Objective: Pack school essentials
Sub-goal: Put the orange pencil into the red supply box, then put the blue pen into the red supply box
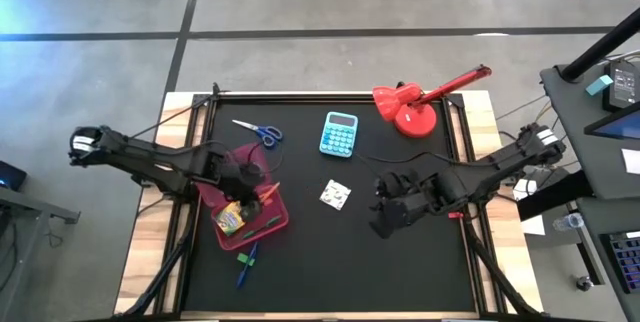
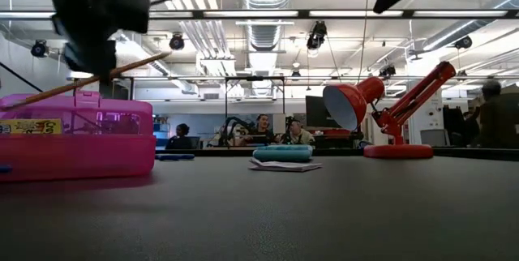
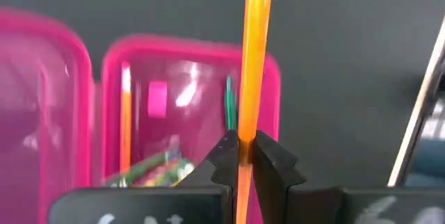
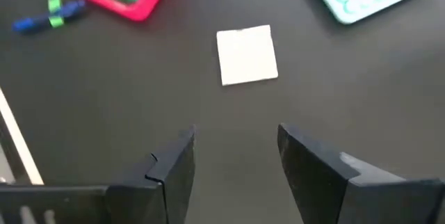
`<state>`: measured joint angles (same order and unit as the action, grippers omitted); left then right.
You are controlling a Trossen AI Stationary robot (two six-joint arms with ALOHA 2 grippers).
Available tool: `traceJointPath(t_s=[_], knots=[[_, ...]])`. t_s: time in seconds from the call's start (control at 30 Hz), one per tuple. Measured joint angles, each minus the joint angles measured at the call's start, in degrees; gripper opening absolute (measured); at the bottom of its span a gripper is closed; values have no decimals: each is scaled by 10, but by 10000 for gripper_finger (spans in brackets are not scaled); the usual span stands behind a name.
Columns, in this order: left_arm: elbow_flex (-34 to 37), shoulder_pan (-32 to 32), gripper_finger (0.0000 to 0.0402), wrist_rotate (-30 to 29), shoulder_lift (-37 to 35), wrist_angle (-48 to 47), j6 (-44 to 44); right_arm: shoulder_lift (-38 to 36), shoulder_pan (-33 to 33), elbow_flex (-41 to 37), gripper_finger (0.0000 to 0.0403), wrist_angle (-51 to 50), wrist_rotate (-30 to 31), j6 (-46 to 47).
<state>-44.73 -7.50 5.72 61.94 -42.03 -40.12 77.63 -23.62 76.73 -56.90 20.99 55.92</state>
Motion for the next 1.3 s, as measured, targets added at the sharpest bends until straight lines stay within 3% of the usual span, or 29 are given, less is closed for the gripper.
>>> traceJointPath(t_s=[0.23, 0.53, 0.77, 0.93, 1.1, 1.3], knots=[[0, -21, 9, 64, 56, -14, -30, 17, 0, 0, 191, -1, -5, -10], [-1, -35, 14, 92, 133, -11, -28, 10, 0, 0, 192, -1, -5, -10], [-2, -35, 82, 100, 168, -9, -26, 10, 0, 0, 192, -1, -5, -10], [-10, -34, 130, 139, 168, -10, -35, 9, 0, 0, 192, -1, -5, -14], [-41, -52, 140, 140, 142, 12, -91, 9, 0, 0, 192, -2, -5, -18], [-56, -148, 129, 105, 149, 22, -216, 9, 0, 0, 192, -3, -5, -19]])
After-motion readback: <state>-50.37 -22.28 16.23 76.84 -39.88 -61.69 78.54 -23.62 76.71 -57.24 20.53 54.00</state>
